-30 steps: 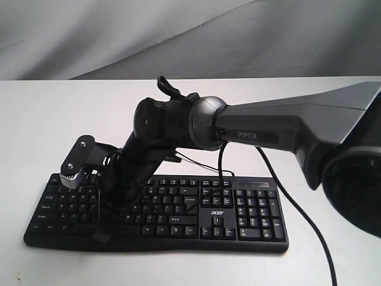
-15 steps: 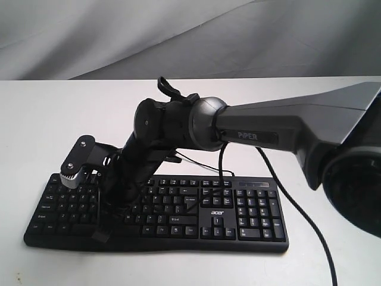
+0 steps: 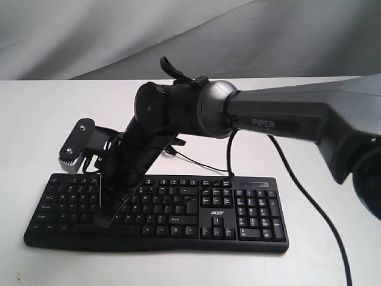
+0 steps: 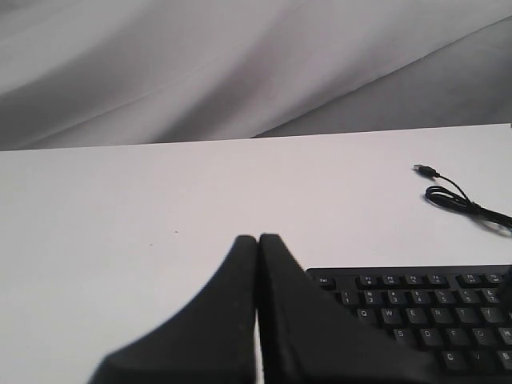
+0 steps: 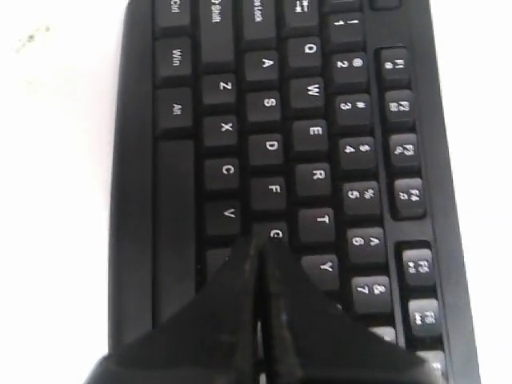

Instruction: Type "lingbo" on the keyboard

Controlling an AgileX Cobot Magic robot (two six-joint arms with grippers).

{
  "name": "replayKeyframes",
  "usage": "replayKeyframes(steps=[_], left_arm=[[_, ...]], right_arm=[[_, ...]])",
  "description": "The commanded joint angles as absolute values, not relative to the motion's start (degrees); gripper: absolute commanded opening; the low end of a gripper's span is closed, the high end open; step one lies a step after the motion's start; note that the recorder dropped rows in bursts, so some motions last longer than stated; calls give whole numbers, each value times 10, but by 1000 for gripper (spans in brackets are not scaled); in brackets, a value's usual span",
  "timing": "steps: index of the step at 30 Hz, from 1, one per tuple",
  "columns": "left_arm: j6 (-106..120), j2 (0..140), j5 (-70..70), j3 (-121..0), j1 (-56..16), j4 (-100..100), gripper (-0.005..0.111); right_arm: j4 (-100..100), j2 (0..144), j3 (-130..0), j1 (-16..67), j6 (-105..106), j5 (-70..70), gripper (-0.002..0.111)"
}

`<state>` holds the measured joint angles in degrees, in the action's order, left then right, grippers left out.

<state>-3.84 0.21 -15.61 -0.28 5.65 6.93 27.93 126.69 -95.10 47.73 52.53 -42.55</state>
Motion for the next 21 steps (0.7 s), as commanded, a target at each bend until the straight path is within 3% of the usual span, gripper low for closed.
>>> replayKeyframes(steps=[1,10,21], left_arm=[[-40,0,-152,0,57,67,1],[-40,0,-152,0,57,67,1],[-40,0,-152,0,57,67,1]], right_arm=[[239,1255,-951,459,487,-447,0],[279,1223,-847,425,516,-381,0],[288,1224,-840,420,528,-346,0]])
